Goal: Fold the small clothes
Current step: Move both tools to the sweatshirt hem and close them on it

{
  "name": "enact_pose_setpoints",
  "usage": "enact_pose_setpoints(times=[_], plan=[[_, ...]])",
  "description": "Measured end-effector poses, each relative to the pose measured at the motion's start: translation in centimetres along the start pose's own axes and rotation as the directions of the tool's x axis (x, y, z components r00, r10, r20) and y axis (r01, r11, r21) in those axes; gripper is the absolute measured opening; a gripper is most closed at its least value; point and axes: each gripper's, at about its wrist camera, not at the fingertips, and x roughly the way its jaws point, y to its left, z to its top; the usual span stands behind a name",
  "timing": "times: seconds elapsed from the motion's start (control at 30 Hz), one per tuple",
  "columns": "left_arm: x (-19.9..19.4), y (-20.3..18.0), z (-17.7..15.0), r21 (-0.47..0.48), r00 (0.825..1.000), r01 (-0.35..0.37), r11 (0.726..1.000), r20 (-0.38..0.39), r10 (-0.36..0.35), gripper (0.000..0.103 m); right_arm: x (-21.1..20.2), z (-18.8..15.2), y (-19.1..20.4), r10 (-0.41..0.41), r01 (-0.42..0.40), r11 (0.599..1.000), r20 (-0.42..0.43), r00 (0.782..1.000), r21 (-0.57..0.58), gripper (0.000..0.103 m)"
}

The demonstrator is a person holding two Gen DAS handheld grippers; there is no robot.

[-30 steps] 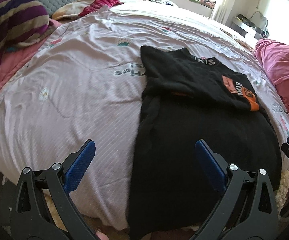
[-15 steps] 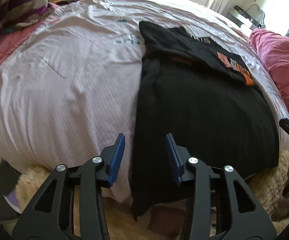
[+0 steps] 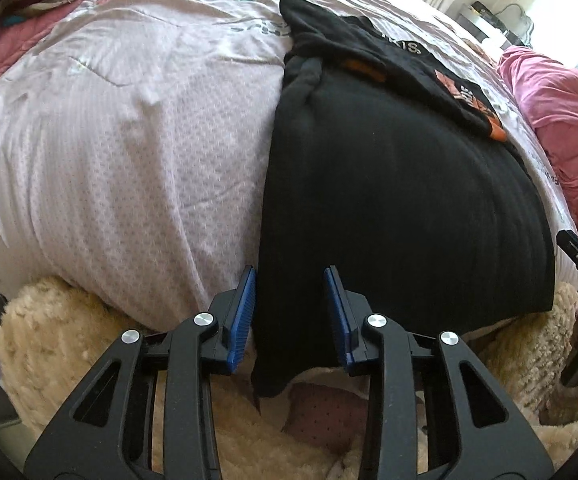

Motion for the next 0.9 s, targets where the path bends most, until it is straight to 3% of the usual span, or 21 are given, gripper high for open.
enact_pose_setpoints(times=[0.3,0.53,0.57,0.63,0.9], plan=[[0.6,0.0,-1.8,-0.01,0.997,0.052,0.999,-0.053,-0.053,0.027,-1.0,-3.1,-2.1,0.006,-0.002,0.999,-0.08,0.997,0.052,0.098],[1.2,-0.5,-2.2,0.026,0.996,0.05,0.998,-0.073,-0.048,0.027,-1.8,-5.0,-3.1,0.007,0.001,0.998,-0.129,0.992,0.06,0.097],[1.2,-0.5,-2.2,0.03,0.996,0.049,0.998,-0.071,-0.047,0.027,-1.8,-5.2,-3.1,0.009,-0.001,0.998,-0.136,0.991,0.057,0.096],[1.2,-0.5,-2.3,0.03,0.997,0.048,0.998,-0.068,-0.046,0.027,-1.6,-5.5,-3.1,0.019,-0.011,0.999,-0.16,0.987,0.053,0.081],[1.1,-0.4,-2.5,0.012,0.997,0.051,0.999,-0.056,-0.05,0.027,0.0,-5.6,-3.0,-0.01,0.019,0.999,-0.222,0.975,0.039,0.072]])
